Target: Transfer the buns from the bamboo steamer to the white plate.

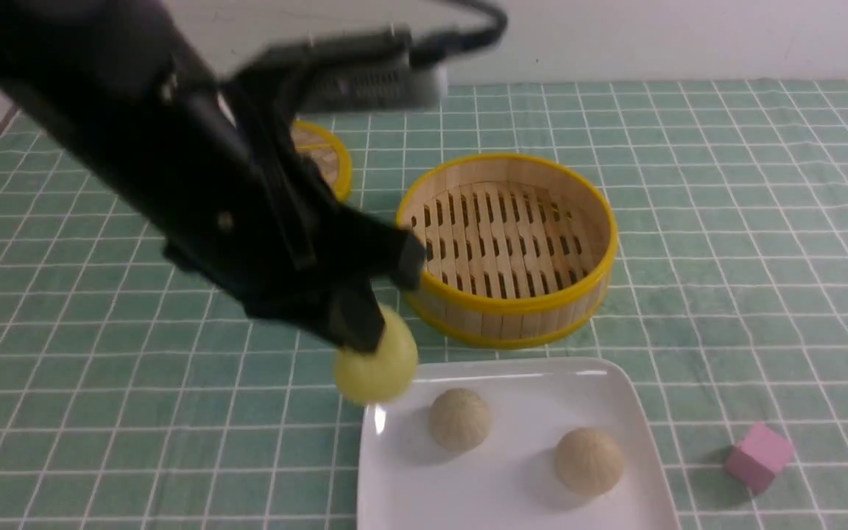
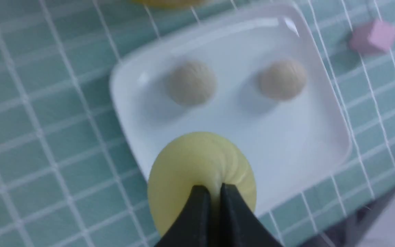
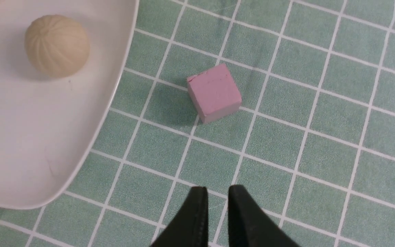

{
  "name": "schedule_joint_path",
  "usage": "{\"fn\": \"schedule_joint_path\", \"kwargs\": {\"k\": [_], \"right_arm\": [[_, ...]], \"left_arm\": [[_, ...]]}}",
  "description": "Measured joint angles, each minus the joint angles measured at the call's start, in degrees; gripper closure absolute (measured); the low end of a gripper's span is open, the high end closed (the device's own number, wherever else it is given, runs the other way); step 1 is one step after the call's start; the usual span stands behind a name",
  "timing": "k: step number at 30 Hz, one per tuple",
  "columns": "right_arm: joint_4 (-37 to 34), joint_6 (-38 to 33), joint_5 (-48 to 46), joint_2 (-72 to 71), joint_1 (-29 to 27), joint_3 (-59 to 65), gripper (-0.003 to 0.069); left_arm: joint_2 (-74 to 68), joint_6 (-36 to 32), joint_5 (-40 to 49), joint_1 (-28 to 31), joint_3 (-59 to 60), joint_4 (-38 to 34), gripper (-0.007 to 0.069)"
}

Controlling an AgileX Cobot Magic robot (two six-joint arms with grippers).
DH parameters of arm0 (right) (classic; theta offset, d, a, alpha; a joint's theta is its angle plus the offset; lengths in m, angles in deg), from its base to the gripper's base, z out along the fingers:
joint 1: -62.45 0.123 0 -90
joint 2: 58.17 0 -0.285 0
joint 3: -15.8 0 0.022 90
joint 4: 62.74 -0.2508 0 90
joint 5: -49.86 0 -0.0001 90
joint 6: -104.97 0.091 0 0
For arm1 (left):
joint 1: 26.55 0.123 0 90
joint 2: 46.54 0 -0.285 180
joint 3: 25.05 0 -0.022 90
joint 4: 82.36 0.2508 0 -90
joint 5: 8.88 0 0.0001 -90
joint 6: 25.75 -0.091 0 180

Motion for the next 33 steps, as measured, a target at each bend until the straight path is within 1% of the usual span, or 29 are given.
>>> {"fn": "schedule_joint_path", "kwargs": {"k": [1,2,3,5,6,7,9,11,12,13,14,16,17,18,19,20,22,23,26,27,28,29,31,33], "right_arm": [[-0.02,0.00,0.00,0.00,0.00,0.00,0.0543],[-0.02,0.00,0.00,0.00,0.00,0.00,0.0541],[-0.02,0.00,0.00,0.00,0.00,0.00,0.0541],[-0.02,0.00,0.21,0.00,0.00,0.00,0.0538],[-0.02,0.00,0.41,0.00,0.00,0.00,0.0538],[-0.02,0.00,0.38,0.00,0.00,0.00,0.0538],[-0.02,0.00,0.63,0.00,0.00,0.00,0.0534],[-0.02,0.00,0.88,0.00,0.00,0.00,0.0532],[-0.02,0.00,0.88,0.00,0.00,0.00,0.0532],[-0.02,0.00,0.94,0.00,0.00,0.00,0.0530],[-0.02,0.00,0.94,0.00,0.00,0.00,0.0530],[-0.07,0.00,1.06,0.00,0.00,0.00,0.0526],[-0.07,0.00,1.06,0.00,0.00,0.00,0.0526],[-0.07,0.00,0.99,0.00,0.00,0.00,0.0525],[-0.07,0.00,0.95,0.00,0.00,0.00,0.0525],[-0.07,0.00,0.59,0.00,0.00,0.00,0.0525],[-0.07,0.00,-1.24,-0.05,0.00,-0.07,0.0545],[-0.07,0.00,-1.68,-0.05,0.00,-0.13,0.0551],[-0.36,0.00,-4.83,-0.90,0.00,-1.21,0.0608],[-1.37,0.00,-5.80,-2.78,0.00,-1.90,0.0654],[-1.49,0.00,-5.86,-3.07,0.00,-1.91,0.0658],[-2.41,0.00,-5.81,-5.51,0.00,-2.12,0.0671],[-3.97,0.00,-4.76,-9.79,0.00,-2.12,0.0673],[-5.05,0.00,-1.83,-13.89,0.00,-1.46,0.0673]], "left_arm": [[0.13,-1.45,-3.59,0.00,5.64,-3.67,0.0600],[0.13,-2.22,-5.46,0.00,8.27,-5.39,0.0599],[-0.16,-4.42,-10.88,0.00,15.37,-9.97,0.0596],[-0.60,-8.57,-16.08,0.00,21.65,-15.06,0.0589],[-0.69,-10.00,-17.91,0.00,23.21,-16.94,0.0587],[-0.75,-10.34,-17.91,0.00,23.54,-16.94,0.0585],[-1.25,-13.72,-20.97,0.00,25.66,-20.50,0.0571],[-1.72,-15.96,-23.02,0.00,26.01,-22.50,0.0542],[-1.74,-16.30,-23.27,0.00,26.06,-22.63,0.0536],[-2.33,-17.38,-24.64,0.00,26.05,-23.43,0.0505],[-2.33,-17.47,-24.64,0.00,26.05,-23.43,0.0501],[-3.70,-18.11,-25.64,0.00,26.05,-24.04,0.0437],[-3.98,-18.19,-25.64,0.00,26.05,-24.12,0.0431],[-5.02,-18.31,-25.64,0.00,26.05,-24.30,0.0386],[-5.15,-18.31,-25.64,0.00,26.05,-24.30,0.0380],[-5.83,-18.36,-25.64,0.00,26.05,-24.30,0.0337],[-6.23,-18.50,-25.59,0.00,25.96,-24.25,0.0297],[-6.23,-18.48,-25.59,0.00,25.90,-24.16,0.0292],[-6.23,-18.53,-25.29,0.00,24.33,-23.12,0.0276],[-6.23,-18.60,-25.20,0.00,22.90,-21.93,0.0277],[-6.23,-18.60,-25.21,0.00,22.76,-21.53,0.0279],[-6.23,-18.60,-25.14,0.00,21.75,-20.55,0.0288],[-6.23,-18.65,-25.07,0.00,20.62,-19.14,0.0311],[-6.23,-18.65,-25.03,0.00,20.06,-18.49,0.0354]]}}
